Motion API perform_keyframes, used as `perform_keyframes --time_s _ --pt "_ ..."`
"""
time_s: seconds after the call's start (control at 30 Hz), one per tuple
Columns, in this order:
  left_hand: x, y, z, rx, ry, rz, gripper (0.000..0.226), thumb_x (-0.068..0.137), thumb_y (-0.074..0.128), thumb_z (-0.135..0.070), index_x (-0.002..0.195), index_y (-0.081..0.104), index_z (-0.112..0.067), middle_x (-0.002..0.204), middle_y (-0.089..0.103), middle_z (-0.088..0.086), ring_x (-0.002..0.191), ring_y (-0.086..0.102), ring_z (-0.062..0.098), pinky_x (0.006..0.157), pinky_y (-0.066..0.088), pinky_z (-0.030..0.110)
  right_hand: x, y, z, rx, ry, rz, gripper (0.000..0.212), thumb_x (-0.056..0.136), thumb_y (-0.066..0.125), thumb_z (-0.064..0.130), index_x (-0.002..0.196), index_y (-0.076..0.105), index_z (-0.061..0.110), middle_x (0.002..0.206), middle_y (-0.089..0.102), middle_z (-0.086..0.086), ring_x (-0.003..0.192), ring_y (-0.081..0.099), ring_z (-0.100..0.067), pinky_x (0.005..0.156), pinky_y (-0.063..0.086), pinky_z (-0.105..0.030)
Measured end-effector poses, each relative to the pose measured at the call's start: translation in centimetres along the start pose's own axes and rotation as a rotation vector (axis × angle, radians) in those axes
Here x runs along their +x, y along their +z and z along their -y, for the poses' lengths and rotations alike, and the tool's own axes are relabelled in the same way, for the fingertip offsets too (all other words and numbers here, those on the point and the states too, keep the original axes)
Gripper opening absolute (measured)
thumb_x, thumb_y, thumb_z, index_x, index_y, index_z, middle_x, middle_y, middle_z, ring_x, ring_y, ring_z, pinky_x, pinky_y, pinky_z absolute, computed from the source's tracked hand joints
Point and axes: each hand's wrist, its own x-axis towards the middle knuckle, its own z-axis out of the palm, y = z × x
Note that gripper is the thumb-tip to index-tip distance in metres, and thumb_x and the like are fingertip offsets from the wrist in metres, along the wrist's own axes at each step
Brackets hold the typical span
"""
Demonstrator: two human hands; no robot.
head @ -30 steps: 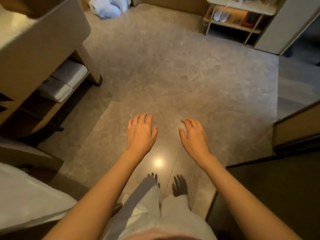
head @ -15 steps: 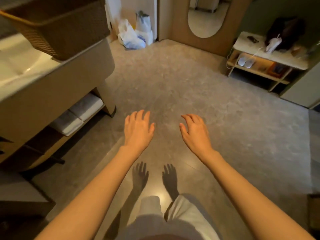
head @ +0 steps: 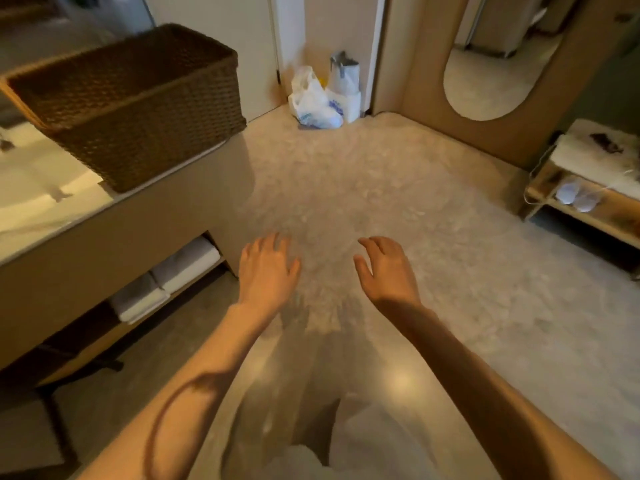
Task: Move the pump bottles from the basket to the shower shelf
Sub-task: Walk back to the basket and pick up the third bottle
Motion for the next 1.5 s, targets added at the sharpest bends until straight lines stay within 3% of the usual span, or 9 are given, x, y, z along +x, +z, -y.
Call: perform_keyframes --time_s 0.13,0.23,0.37,0.6,0.83,1.13,1.27,1.5 --pt "6.7 -1.3 -0.3 -0.064 -0.124 -0.048 0.049 0.092 0.046 -0.032 0.134 0.044 -0.007 0.139 0.048 0.017 0.125 0.044 0.034 0.103 0.031 0.042 10.1 -0.4 -0.1 -0.009 -0.166 -0.052 0.034 0.092 0.054 0.017 0.12 0.06 -0.001 0.118 0.063 -0.02 0.114 0.055 -0.035 0.1 0.043 -0.042" --pt "10.5 -1.8 1.1 -0.059 -0.193 -0.066 0.049 0.09 0.05 -0.029 0.133 0.046 -0.006 0.136 0.05 0.018 0.121 0.046 0.035 0.099 0.033 0.041 16.1 1.0 0.7 -0.014 -0.247 0.085 0.039 0.096 0.048 0.025 0.129 0.053 0.007 0.129 0.058 -0.015 0.123 0.048 -0.028 0.104 0.039 -0.04" --pt "16.9 -3.0 4.9 -0.019 -0.273 -0.143 0.047 0.092 0.047 -0.031 0.134 0.045 -0.01 0.138 0.047 0.015 0.125 0.041 0.032 0.102 0.028 0.04 24.6 3.4 2.8 0.018 -0.344 0.134 0.042 0.097 0.045 0.03 0.134 0.048 0.011 0.136 0.053 -0.012 0.13 0.042 -0.026 0.108 0.036 -0.042" --pt "28.1 -9.1 12.1 0.072 -0.386 -0.402 0.047 0.092 0.045 -0.032 0.134 0.046 -0.01 0.141 0.046 0.014 0.128 0.038 0.032 0.109 0.026 0.044 40.4 3.9 11.1 0.065 -0.469 0.051 0.042 0.096 0.048 0.029 0.135 0.049 0.013 0.141 0.05 -0.011 0.132 0.041 -0.025 0.11 0.036 -0.042" --pt "35.6 -13.8 18.5 0.078 -0.508 -0.531 0.047 0.094 0.044 -0.037 0.136 0.045 -0.015 0.144 0.043 0.012 0.134 0.033 0.031 0.113 0.023 0.049 51.3 4.4 17.8 0.224 -0.689 0.03 0.039 0.096 0.048 0.025 0.13 0.052 0.008 0.133 0.054 -0.013 0.126 0.045 -0.027 0.104 0.038 -0.039" --pt "41.6 -15.0 27.1 0.099 -0.793 -0.415 0.053 0.091 0.048 -0.041 0.14 0.04 -0.02 0.145 0.042 0.008 0.133 0.036 0.027 0.109 0.028 0.044 64.2 8.0 25.2 0.248 -0.969 0.271 0.044 0.097 0.044 0.03 0.138 0.043 0.014 0.144 0.042 -0.008 0.135 0.034 -0.024 0.111 0.033 -0.044" --pt "42.0 -15.0 29.8 0.09 -0.959 -0.355 0.057 0.09 0.051 -0.042 0.142 0.037 -0.023 0.146 0.042 0.006 0.133 0.037 0.025 0.108 0.032 0.043 67.5 10.3 28.5 0.237 -1.101 0.397 0.048 0.096 0.045 0.034 0.14 0.039 0.017 0.147 0.038 -0.006 0.137 0.03 -0.021 0.112 0.026 -0.037" --pt "40.2 -13.2 32.9 0.066 -1.168 -0.303 0.058 0.091 0.047 -0.046 0.143 0.034 -0.024 0.145 0.042 0.004 0.132 0.038 0.023 0.108 0.033 0.042 67.1 17.4 35.5 0.186 -1.195 0.705 0.048 0.095 0.047 0.034 0.139 0.039 0.018 0.14 0.044 -0.005 0.128 0.038 -0.019 0.103 0.038 -0.036"
